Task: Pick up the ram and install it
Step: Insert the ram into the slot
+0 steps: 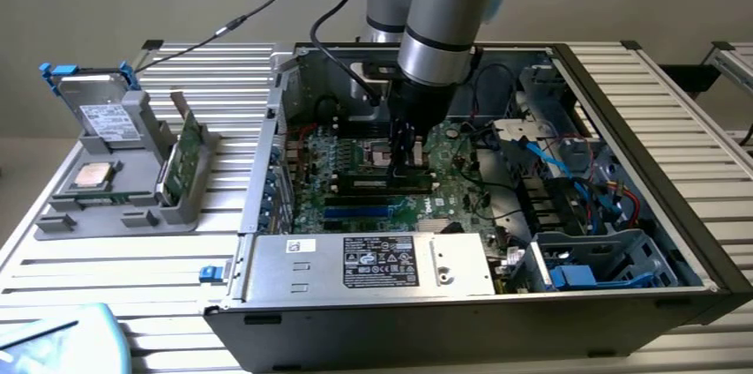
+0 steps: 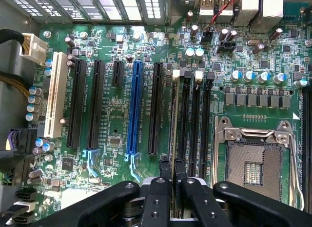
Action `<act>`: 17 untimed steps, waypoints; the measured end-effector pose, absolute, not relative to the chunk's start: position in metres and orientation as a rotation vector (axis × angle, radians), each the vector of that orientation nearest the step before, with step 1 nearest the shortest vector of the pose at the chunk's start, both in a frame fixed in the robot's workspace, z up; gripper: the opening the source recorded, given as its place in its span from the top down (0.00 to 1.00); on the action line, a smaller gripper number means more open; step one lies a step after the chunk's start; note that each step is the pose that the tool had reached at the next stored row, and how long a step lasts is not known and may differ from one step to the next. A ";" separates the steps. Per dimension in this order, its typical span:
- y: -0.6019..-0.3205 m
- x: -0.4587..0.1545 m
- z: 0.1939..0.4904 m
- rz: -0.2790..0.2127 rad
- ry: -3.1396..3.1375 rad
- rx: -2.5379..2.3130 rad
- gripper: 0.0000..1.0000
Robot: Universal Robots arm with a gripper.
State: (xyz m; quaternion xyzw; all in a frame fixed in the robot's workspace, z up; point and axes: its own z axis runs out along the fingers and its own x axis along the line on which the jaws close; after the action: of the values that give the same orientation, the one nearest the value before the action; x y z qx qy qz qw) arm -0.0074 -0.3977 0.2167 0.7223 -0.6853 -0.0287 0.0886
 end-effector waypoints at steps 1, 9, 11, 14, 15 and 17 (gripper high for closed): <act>-0.398 -0.007 0.217 -0.085 -2.039 2.149 0.86; -0.397 -0.007 0.217 -0.084 -2.039 2.149 0.86; -0.397 -0.007 0.217 -0.084 -2.039 2.149 0.86; -0.397 -0.007 0.217 -0.084 -2.039 2.148 0.86; -0.397 -0.007 0.217 -0.084 -2.039 2.148 0.85; -0.397 -0.007 0.217 -0.084 -2.039 2.149 0.72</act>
State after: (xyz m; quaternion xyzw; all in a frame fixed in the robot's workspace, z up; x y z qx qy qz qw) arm -0.0074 -0.3973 0.2165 0.7222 -0.6853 -0.0281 0.0892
